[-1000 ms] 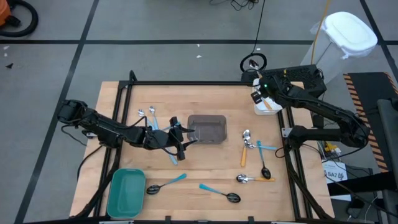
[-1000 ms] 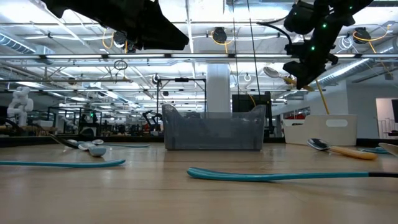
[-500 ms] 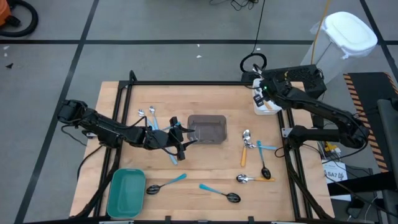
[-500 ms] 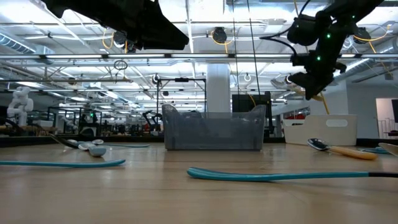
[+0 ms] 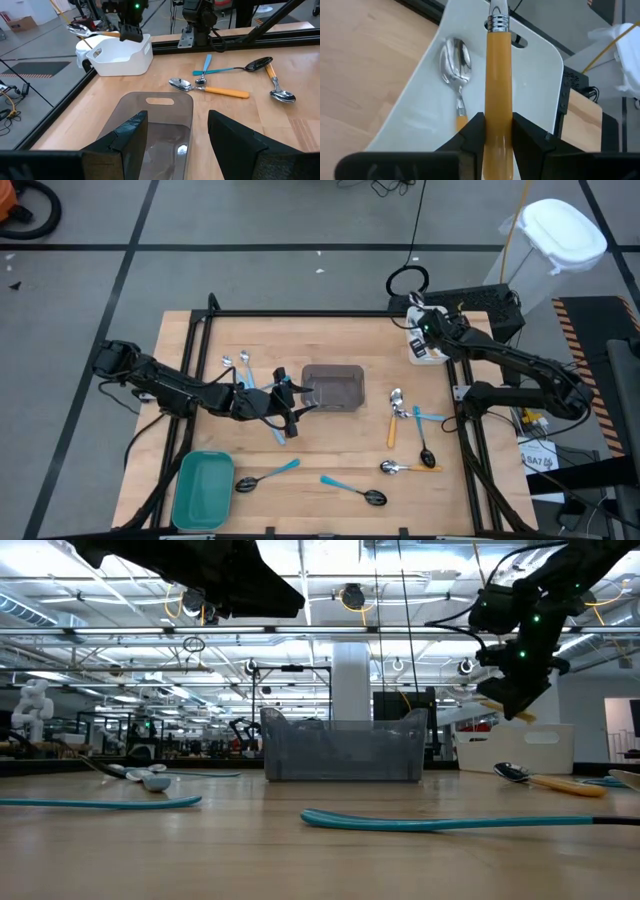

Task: Sort silverware by color (type)
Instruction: Put the bottom left yellow spoon into the white bin

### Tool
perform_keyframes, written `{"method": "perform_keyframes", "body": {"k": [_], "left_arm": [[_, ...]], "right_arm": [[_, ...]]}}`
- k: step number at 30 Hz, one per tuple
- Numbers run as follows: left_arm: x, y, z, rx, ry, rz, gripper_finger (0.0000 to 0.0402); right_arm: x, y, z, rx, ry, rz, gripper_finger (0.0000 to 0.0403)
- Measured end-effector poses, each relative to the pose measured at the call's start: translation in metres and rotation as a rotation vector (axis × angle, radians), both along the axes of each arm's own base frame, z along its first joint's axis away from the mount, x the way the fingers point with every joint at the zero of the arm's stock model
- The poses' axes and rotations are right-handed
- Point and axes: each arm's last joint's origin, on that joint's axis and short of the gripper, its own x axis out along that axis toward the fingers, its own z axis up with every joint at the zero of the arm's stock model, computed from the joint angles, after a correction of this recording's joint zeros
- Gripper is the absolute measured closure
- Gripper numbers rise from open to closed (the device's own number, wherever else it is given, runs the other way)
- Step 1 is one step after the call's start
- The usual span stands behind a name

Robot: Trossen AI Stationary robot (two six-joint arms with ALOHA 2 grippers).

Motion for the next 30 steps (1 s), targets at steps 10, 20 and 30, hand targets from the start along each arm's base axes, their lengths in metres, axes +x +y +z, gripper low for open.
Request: {"method": "perform_keyframes", "body": {"k": [10,20,30], "left_arm": [[0.000,0.000,0.000,0.000,0.000,0.000,0.0195],[0.000,0.000,0.000,-0.002,0.000,0.000,0.0195],[0.000,0.000,0.000,-0.007,0.000,-0.010,0.0195]], "right_arm": [[-0.004,-0.001,-0.008,0.023,-0.005,-0.009,0.0329],[-0.005,0.000,-0.015,0.083,0.040,-0.025,0.0325],[-0.005,0.000,-0.020,0.107,0.065,-0.027,0.0322]]}}
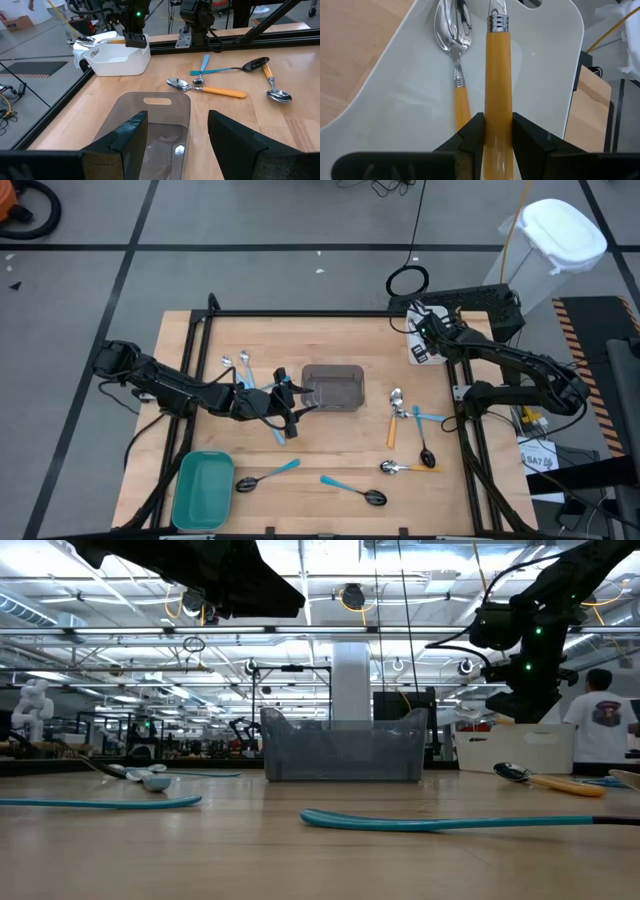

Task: Sort silverware by color (type)
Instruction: Put the bottom left yellow spoon into the white bin, then put the bottom left light blue spoon into the black bin

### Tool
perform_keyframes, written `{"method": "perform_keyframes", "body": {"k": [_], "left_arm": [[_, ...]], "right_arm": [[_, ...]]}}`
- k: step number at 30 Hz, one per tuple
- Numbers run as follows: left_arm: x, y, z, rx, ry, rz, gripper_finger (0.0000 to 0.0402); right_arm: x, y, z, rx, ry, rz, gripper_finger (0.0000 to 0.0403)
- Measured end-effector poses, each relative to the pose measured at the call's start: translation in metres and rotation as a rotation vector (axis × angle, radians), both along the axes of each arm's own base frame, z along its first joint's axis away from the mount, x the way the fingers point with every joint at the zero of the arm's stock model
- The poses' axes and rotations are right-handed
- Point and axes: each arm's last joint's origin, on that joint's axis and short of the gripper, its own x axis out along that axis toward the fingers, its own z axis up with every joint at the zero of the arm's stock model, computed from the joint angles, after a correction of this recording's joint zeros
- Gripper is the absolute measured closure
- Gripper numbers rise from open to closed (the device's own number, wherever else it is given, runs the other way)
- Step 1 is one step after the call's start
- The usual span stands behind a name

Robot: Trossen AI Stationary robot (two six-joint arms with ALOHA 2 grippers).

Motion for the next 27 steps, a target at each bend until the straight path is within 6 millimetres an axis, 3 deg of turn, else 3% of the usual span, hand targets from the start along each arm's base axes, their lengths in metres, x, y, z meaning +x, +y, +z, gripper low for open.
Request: {"method": "perform_keyframes", "body": {"k": [11,27], "left_arm": [[0.0000,0.0000,0.0000,0.000,0.000,0.000,0.0195],[0.0000,0.0000,-0.0002,-0.006,0.000,0.001,0.0195]], "right_arm": [[0.0000,-0.0001,0.0000,-0.002,-0.002,-0.004,0.0318],[0.0008,-0.0010,0.0015,-0.016,-0.001,0.017,0.0271]]}}
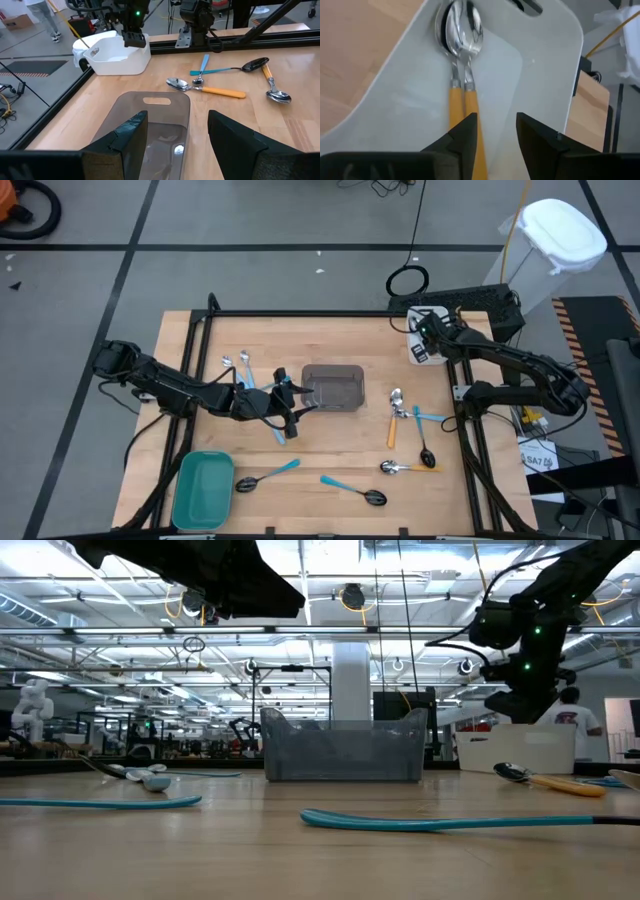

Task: Sort silverware by color (type)
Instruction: Put the bottom left light blue spoon into the black bin

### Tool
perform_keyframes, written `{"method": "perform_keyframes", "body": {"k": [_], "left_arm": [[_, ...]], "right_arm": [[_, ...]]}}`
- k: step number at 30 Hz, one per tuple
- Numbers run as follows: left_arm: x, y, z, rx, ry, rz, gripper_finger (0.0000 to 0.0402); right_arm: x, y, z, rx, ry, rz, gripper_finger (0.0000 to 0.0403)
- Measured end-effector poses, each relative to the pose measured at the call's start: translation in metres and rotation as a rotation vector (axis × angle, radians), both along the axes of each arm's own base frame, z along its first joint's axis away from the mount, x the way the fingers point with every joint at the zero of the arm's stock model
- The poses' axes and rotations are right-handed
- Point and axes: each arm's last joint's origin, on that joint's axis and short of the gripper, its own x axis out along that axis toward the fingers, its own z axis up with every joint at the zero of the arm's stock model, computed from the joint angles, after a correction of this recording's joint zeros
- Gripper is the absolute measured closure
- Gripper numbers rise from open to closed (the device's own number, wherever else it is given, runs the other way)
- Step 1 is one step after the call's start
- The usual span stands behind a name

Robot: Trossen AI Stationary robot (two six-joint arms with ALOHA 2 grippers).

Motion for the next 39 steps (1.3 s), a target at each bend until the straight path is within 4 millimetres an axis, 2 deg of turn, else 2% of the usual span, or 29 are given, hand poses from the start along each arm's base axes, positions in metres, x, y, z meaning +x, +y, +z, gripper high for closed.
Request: {"method": "perform_keyframes", "body": {"k": [5,9,17,23,32,39], "left_arm": [[0.000,0.000,-0.001,0.004,0.014,0.000,0.0195],[0.000,0.000,-0.001,0.007,0.016,-0.001,0.0195],[-0.001,0.001,-0.003,0.013,0.030,0.012,0.0195],[-0.004,0.005,-0.010,0.029,0.104,0.084,0.0195],[-0.010,0.021,-0.023,0.014,0.245,0.157,0.0195],[-0.015,0.022,-0.030,0.024,0.330,0.169,0.0195]], "right_arm": [[-0.001,0.004,0.010,-0.051,-0.037,0.029,0.0271],[-0.001,0.015,0.023,-0.098,-0.106,0.089,0.0271],[0.009,0.049,0.045,-0.020,-0.424,0.415,0.0271],[0.022,0.070,0.050,-0.011,-0.575,0.663,0.0271],[0.033,0.087,0.052,-0.017,-0.572,0.868,0.0271],[0.036,0.092,0.054,-0.030,-0.582,0.919,0.0271]]}}
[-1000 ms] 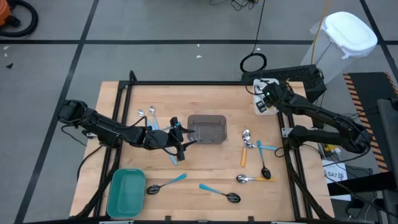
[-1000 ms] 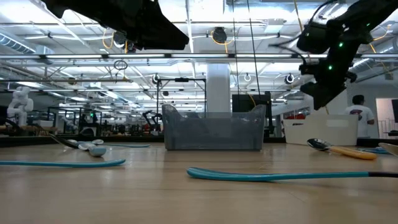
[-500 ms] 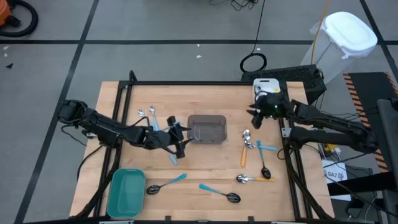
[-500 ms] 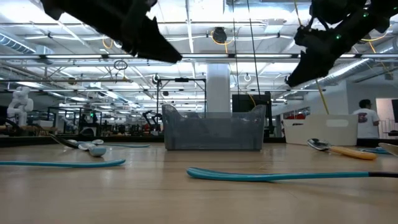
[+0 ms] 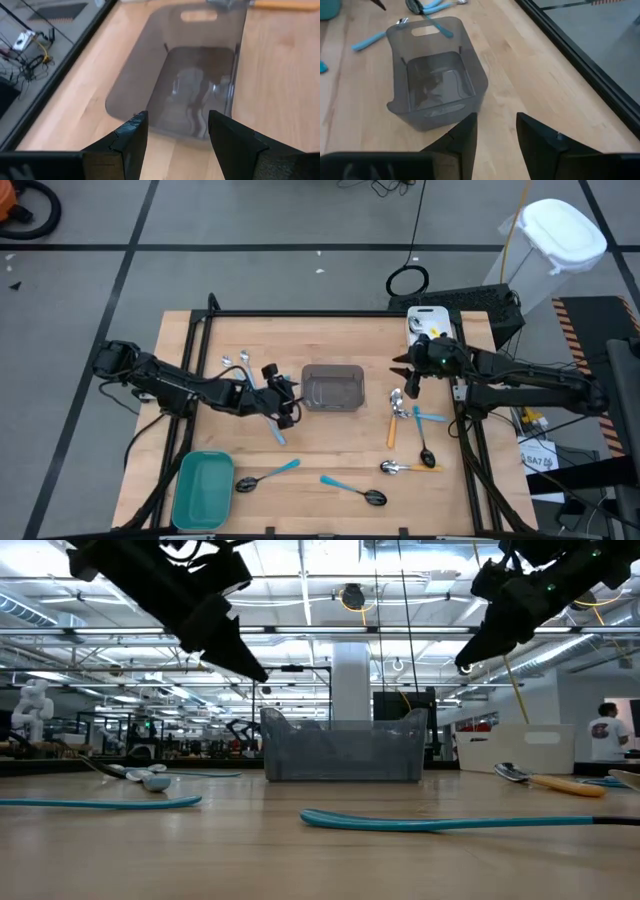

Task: Sort silverware by color (type)
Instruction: Put the bottom left light blue spoon into the black bin

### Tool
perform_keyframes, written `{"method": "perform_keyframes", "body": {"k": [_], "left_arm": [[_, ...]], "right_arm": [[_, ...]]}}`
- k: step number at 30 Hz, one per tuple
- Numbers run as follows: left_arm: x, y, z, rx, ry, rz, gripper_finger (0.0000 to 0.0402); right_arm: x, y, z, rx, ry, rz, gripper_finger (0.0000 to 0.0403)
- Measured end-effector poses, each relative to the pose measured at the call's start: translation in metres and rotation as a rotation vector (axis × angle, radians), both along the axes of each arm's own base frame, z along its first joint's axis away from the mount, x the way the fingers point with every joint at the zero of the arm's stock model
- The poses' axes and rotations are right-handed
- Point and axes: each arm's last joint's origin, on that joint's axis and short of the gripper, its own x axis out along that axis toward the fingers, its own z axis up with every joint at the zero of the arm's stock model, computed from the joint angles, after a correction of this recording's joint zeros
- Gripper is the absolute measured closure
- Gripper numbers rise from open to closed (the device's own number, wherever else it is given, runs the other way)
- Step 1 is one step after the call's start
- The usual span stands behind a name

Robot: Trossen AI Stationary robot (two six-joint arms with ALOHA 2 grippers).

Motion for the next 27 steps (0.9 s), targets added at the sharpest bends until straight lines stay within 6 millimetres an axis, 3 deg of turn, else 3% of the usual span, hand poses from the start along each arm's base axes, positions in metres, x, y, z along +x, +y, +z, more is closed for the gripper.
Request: {"method": "perform_keyframes", "body": {"k": [13,18,27], "left_arm": [[-0.009,-0.001,-0.010,-0.097,0.123,0.014,0.0195],[-0.013,-0.002,-0.003,-0.127,0.220,0.065,0.0195],[-0.027,-0.020,-0.003,-0.210,0.368,0.064,0.0195]], "right_arm": [[0.000,0.001,0.000,-0.015,0.008,0.019,0.0271],[0.001,0.001,0.000,-0.035,0.010,0.031,0.0271],[0.002,0.001,0.002,-0.044,-0.012,0.032,0.0271]]}}
